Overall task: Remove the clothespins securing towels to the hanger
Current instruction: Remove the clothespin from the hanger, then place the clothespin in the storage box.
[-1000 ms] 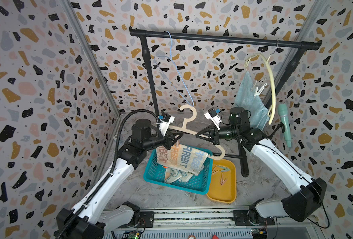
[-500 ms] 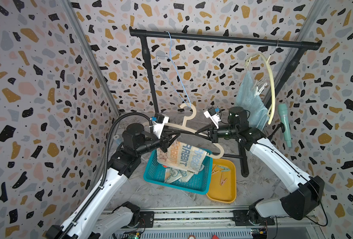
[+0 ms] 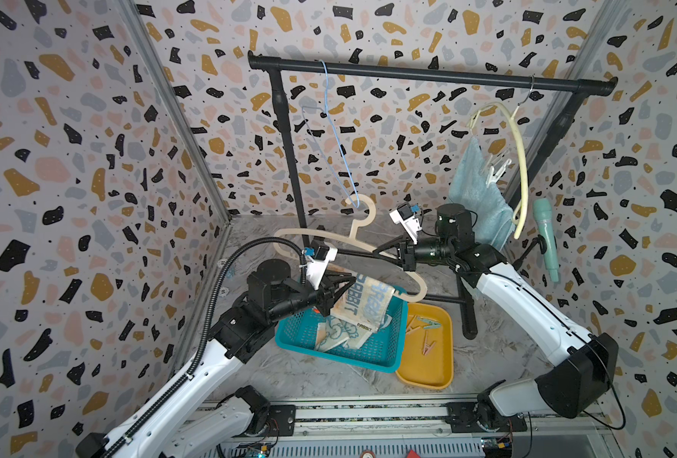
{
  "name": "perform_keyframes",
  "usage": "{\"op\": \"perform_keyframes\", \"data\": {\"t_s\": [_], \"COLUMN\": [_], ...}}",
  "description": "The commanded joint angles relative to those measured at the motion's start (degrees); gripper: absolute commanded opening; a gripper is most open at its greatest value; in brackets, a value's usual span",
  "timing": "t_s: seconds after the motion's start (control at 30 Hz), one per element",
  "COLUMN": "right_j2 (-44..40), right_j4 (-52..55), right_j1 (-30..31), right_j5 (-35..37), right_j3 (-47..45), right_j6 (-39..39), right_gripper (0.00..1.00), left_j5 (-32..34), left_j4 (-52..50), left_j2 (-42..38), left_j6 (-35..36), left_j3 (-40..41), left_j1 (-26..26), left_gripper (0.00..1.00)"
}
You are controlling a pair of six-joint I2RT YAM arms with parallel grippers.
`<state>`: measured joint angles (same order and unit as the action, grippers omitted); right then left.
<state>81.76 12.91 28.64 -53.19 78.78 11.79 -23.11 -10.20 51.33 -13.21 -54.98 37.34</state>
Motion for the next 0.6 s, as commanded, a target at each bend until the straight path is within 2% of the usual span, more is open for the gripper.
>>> {"op": "perform_keyframes", "data": {"t_s": [0.0, 0.33, 0.57], "right_j2": [-1.5, -2.2, -1.7], "right_j4": [-3.5, -6.4, -8.0], "right_j1": [0.2, -0.3, -0.4], "right_j5": [-0.3, 0.3, 0.6], "right_j3": [0.0, -2.0, -2.3], "right_j6": [0.8, 2.9, 4.1], "right_gripper": [0.0, 0.0, 0.0], "left_j5": [3.4, 8.7, 10.6], "left_j4": [4.7, 12.7, 20.2], "left_j2": [-1.0, 2.9, 6.3], "left_j6": [-1.9, -5.9, -10.0], "left_j3": [2.0, 5.6, 8.3], "left_j1": [2.1, 12.1, 16.6], "left_gripper": [0.0, 0.0, 0.0]}}
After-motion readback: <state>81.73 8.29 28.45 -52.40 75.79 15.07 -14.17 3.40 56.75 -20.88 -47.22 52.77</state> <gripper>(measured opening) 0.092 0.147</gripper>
